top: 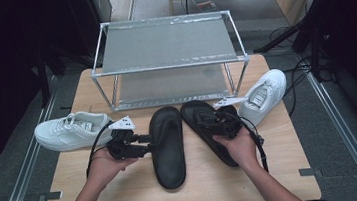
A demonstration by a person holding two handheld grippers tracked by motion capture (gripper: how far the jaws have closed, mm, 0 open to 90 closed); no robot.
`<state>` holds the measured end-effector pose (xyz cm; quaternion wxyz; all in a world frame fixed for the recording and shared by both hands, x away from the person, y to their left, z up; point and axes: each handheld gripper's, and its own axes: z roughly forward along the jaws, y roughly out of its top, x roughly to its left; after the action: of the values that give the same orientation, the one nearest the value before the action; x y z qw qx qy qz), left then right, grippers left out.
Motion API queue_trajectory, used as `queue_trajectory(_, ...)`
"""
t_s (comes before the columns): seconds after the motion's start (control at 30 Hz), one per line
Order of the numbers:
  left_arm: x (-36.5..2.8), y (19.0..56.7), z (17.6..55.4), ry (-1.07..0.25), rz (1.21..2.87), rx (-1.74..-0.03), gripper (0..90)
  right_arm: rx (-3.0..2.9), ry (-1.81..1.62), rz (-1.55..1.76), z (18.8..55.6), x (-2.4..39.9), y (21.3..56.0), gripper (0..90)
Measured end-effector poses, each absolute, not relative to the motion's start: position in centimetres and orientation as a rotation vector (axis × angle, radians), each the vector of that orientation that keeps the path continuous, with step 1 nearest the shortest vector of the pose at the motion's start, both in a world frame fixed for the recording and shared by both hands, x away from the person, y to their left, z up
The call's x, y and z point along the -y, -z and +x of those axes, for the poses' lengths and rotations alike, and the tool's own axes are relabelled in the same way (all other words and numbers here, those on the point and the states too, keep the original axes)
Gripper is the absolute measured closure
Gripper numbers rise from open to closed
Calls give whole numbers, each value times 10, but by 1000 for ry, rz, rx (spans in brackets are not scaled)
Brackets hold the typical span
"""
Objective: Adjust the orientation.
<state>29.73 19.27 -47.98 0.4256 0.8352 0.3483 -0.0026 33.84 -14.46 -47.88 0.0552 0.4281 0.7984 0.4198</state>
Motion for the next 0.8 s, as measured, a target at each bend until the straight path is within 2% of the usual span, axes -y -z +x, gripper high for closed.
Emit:
queue_trajectory(0.07,-194,481,298,22,2083,-889,600,-2433,-1274,1265,333,150,476,683)
queue_trajectory(0.17,-197,481,300,33,2086,-893,714,-2442,-1269,1251,326,158,477,794)
queue_trajectory(0.27,-196,484,302,48,2094,-902,782,-2462,-1249,1247,322,164,481,886)
queue_trajectory(0.4,-197,489,304,48,2110,-918,890,-2477,-1203,1233,321,168,487,900)
queue_trajectory(0.7,-203,507,316,67,2103,-1016,900,-2499,-1093,1191,329,162,499,900)
queue_trajectory(0.8,-205,512,319,37,2114,-1059,897,-2512,-1088,1183,331,158,503,900)
